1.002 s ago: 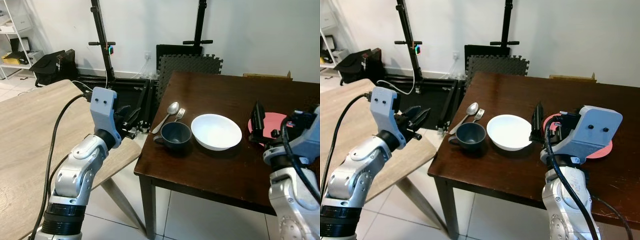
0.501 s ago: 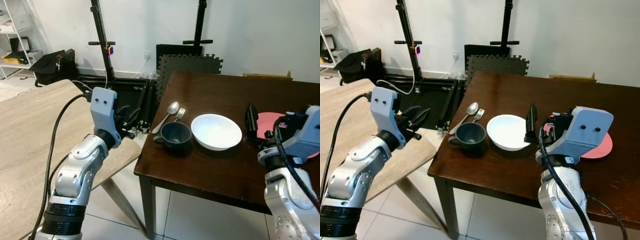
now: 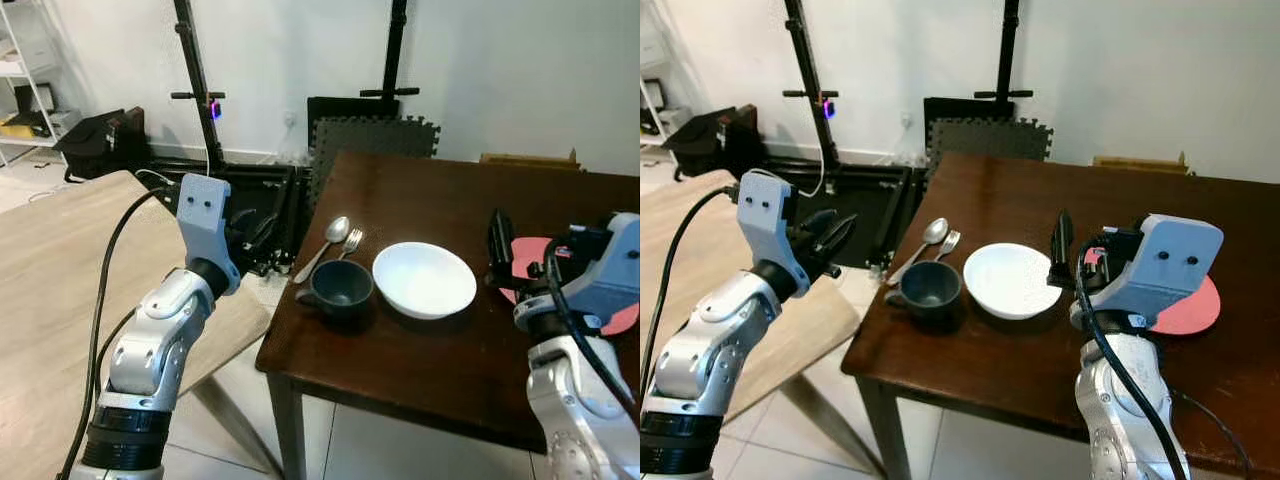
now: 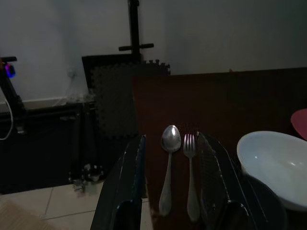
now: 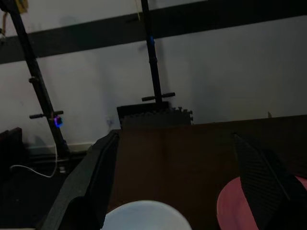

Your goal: Setting the table

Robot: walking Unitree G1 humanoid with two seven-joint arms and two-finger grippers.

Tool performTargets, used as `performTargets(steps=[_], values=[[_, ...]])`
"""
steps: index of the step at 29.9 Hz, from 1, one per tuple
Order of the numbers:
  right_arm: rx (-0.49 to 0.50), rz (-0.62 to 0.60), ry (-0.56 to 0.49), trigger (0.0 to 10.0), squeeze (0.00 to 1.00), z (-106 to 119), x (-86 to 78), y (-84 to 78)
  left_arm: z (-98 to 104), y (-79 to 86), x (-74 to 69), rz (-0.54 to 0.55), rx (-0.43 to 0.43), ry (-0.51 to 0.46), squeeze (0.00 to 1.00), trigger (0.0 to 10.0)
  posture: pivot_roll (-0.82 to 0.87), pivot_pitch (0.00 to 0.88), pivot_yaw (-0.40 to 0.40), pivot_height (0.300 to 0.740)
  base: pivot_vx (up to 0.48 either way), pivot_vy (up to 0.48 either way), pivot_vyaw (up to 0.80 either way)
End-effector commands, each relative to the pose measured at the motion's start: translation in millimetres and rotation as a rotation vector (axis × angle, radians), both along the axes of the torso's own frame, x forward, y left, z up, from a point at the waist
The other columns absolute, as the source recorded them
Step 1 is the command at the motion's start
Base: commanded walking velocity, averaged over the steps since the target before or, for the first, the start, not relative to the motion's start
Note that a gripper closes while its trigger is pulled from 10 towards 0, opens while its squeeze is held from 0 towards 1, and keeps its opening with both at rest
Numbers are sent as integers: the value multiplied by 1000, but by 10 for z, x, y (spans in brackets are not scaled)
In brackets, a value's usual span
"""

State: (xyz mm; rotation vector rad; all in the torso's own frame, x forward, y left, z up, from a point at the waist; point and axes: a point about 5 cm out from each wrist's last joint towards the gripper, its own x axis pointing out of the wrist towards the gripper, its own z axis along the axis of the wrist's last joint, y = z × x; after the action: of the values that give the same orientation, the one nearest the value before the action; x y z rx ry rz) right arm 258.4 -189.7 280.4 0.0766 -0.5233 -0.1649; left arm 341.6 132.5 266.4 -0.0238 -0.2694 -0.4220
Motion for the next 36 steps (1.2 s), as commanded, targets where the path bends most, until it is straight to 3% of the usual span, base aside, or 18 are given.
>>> performTargets(steps=[1, 9, 21, 31, 36], values=[[2, -14, 9, 10000, 0, -26, 2, -27, -30, 31, 10, 11, 7, 8, 0, 10000, -89, 53, 90, 740, 442, 0, 0], [9, -19, 9, 10000, 0, -31, -6, -41, -24, 23, 6, 6, 12, 5, 0, 10000, -89, 61, 93, 740, 415, 0, -84], [20, -21, 10, 10000, 0, -38, -14, -55, -26, -8, -11, -26, 6, 9, 0, 10000, -89, 65, 92, 740, 0, 0, -765], [9, -27, 6, 10000, 0, -29, -16, -55, -17, -25, -36, -63, -18, 18, 0, 10000, -90, 66, 92, 740, 0, 0, 0], [-12, -18, -5, 10000, 0, 4, -31, -54, -1, 137, -27, -94, 154, 90, 0, 10000, -89, 69, 98, 740, 0, 0, 0]])
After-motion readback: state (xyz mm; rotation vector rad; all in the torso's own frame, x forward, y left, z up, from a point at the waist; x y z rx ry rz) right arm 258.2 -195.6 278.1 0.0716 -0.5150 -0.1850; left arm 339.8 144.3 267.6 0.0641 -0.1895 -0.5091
